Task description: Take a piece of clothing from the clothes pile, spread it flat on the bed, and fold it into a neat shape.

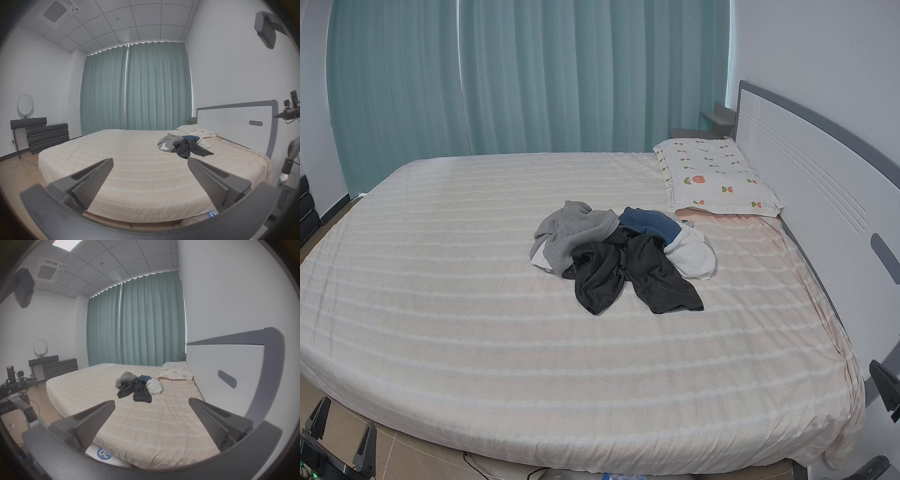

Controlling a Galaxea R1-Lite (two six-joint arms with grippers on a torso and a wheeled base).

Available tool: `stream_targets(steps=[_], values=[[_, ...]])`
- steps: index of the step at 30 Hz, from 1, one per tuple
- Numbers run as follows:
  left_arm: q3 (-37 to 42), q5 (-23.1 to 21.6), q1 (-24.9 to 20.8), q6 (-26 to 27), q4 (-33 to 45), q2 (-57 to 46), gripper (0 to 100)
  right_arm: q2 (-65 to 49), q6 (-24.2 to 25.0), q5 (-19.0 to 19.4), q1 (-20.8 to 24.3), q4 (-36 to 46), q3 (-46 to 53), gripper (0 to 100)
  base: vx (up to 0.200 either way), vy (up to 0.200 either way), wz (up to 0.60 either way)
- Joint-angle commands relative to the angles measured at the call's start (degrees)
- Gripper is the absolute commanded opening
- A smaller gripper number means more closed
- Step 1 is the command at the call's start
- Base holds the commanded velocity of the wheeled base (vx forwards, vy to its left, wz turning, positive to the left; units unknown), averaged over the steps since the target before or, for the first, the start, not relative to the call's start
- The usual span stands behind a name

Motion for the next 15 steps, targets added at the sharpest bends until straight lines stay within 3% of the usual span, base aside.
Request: stream_targets(steps=[1, 4, 5, 7, 15], values=[[1.0, 0.0, 0.0, 0.0, 0.0, -0.7, 100, 53.8, 5.8, 2.0, 7.1, -23.4, -7.2, 100, 0.000, 0.000, 0.00], [1.0, 0.0, 0.0, 0.0, 0.0, -0.7, 100, 62.6, 8.6, -1.4, 9.1, -28.5, -10.1, 100, 0.000, 0.000, 0.00], [1.0, 0.0, 0.0, 0.0, 0.0, -0.7, 100, 70.4, 10.8, -5.3, 10.5, -32.1, -13.6, 100, 0.000, 0.000, 0.00], [1.0, 0.0, 0.0, 0.0, 0.0, -0.7, 100, 78.0, 13.0, -8.2, 11.4, -35.6, -18.0, 100, 0.000, 0.000, 0.00], [1.0, 0.0, 0.0, 0.0, 0.0, -0.7, 100, 98.2, 15.3, -11.8, 12.9, -37.7, -36.0, 100, 0.000, 0.000, 0.00]])
